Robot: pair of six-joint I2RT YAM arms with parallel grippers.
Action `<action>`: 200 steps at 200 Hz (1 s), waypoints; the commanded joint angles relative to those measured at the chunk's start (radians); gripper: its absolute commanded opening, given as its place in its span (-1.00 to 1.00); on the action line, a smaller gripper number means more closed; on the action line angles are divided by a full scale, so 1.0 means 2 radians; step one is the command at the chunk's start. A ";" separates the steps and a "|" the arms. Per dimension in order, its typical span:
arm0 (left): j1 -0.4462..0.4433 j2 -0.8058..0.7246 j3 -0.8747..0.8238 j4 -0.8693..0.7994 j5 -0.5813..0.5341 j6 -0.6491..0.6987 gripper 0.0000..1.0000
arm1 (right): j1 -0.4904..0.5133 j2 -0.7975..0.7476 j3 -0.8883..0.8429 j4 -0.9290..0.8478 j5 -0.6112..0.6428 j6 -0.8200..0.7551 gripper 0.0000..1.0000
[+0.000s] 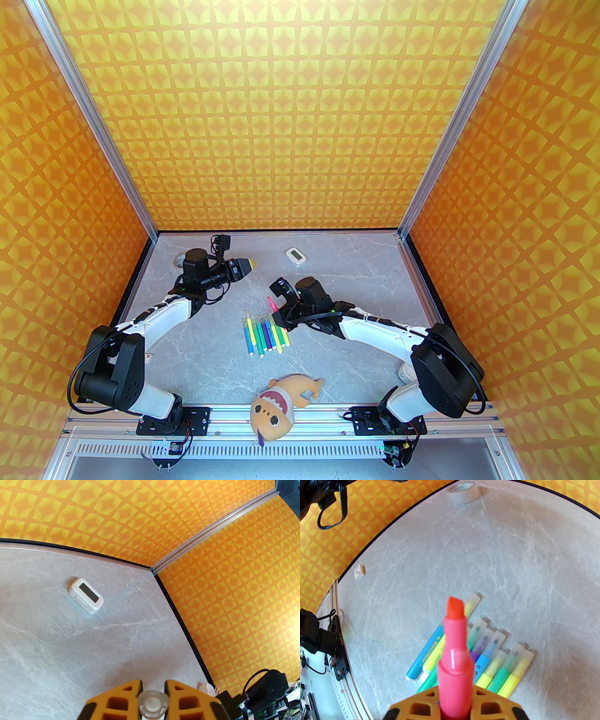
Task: Open the pen caps
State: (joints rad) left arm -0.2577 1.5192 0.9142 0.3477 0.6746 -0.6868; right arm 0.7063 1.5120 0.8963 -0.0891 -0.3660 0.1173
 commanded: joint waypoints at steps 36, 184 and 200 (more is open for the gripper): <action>0.005 -0.015 0.066 -0.236 -0.120 0.138 -1.00 | -0.028 -0.009 0.016 -0.045 0.145 0.009 -1.00; 0.009 0.080 0.138 -0.480 -0.376 0.271 -1.00 | -0.109 0.121 0.141 -0.128 0.279 0.000 -1.00; 0.011 0.101 0.150 -0.486 -0.389 0.272 -1.00 | -0.116 0.136 0.151 -0.133 0.280 0.006 -1.00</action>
State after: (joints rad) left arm -0.2489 1.6760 1.1599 -0.5777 -0.0189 -0.1707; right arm 0.4915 1.7401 1.1511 -0.3271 0.1604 0.1085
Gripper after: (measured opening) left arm 0.151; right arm 0.168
